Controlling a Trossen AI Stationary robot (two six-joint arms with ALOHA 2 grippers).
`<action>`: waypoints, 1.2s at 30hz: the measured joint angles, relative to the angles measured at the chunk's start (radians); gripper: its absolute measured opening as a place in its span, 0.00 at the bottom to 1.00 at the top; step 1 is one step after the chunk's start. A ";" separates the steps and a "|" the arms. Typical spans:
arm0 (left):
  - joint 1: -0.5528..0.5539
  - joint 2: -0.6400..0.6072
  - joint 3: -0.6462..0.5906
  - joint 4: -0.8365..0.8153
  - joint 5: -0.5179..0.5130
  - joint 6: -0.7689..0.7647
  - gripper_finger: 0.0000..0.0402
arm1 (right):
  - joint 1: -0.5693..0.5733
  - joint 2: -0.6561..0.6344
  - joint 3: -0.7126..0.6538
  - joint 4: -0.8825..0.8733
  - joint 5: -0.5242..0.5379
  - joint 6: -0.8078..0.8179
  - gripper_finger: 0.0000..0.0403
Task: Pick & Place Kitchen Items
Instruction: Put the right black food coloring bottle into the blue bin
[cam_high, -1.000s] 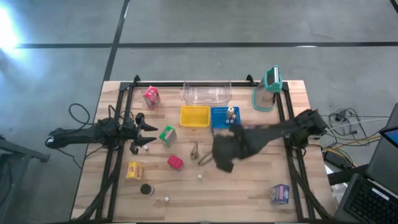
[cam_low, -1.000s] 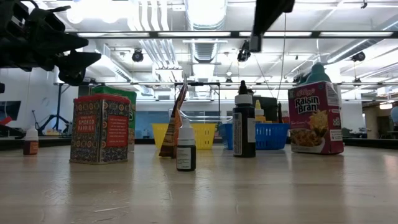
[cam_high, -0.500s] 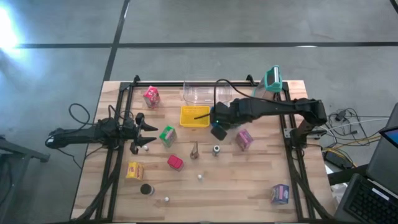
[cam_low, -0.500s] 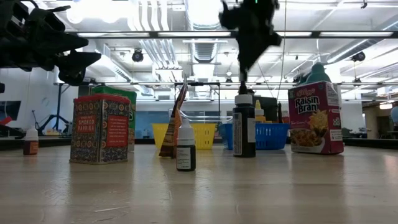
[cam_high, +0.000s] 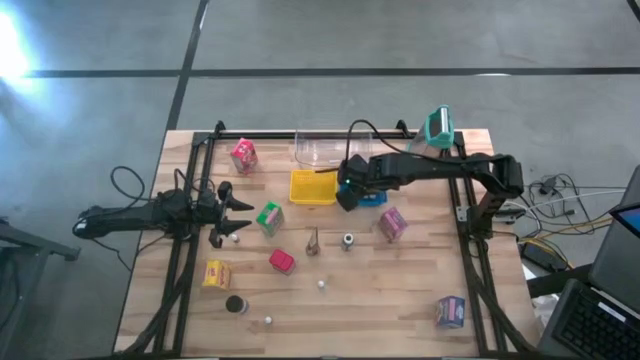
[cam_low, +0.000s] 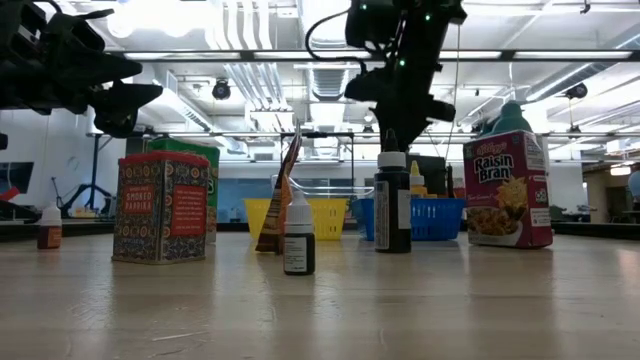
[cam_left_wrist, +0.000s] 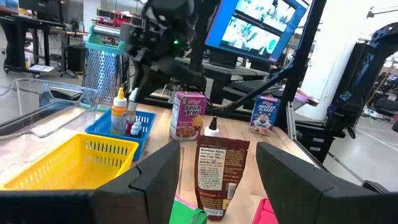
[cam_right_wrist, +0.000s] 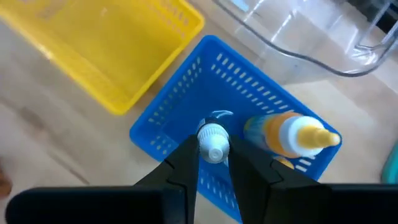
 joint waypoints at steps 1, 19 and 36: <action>0.000 0.000 0.000 0.000 0.000 0.000 0.54 | -0.003 0.000 -0.007 0.013 -0.006 0.002 0.17; 0.000 0.000 0.000 0.000 0.000 0.000 0.54 | -0.014 0.001 -0.173 0.240 -0.041 0.027 0.17; 0.000 0.000 0.000 0.000 0.000 0.000 0.54 | -0.022 0.002 -0.230 0.298 -0.043 0.018 0.17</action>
